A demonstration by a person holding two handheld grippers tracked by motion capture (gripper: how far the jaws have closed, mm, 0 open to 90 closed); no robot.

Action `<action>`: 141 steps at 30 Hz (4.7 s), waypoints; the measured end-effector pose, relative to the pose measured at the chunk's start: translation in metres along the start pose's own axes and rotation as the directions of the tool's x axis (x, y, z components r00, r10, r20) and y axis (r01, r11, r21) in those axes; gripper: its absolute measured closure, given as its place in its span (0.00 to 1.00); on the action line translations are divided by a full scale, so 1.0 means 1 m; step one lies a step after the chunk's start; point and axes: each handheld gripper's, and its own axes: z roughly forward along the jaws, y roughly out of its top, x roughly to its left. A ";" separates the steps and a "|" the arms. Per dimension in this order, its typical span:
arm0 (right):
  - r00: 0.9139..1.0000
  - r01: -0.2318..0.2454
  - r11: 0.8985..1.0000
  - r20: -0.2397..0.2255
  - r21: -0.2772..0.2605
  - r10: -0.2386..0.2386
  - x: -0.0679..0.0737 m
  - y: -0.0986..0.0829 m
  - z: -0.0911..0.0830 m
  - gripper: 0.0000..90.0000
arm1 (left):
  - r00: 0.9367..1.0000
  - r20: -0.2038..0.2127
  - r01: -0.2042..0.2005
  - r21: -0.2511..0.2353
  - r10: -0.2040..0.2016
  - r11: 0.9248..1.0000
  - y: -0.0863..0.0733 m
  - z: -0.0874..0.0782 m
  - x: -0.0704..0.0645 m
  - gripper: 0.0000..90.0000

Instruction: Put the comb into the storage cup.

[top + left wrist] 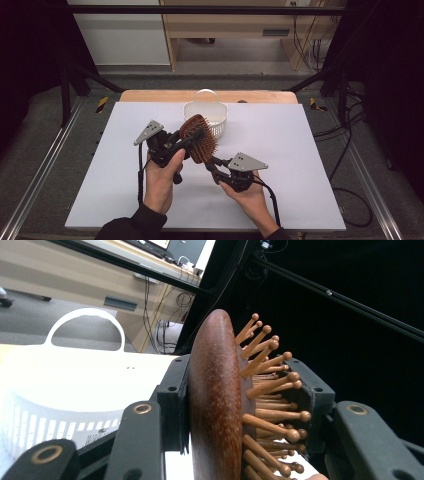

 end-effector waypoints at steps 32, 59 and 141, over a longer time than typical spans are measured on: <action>0.976 -0.024 1.000 0.218 0.004 0.023 -0.048 -0.026 -0.074 0.07 | 0.999 -0.006 -0.038 -0.104 0.038 0.994 0.027 -0.007 0.002 0.57; 0.945 -0.008 0.998 0.326 -0.068 0.030 -0.065 -0.055 -0.108 0.05 | 0.993 -0.050 -0.115 -0.145 0.109 0.983 0.075 0.028 -0.003 0.57; 0.953 -0.041 0.994 0.295 -0.099 0.069 -0.065 -0.051 -0.108 0.04 | 0.963 -0.257 -0.136 -0.191 0.084 0.972 0.078 0.115 0.064 0.56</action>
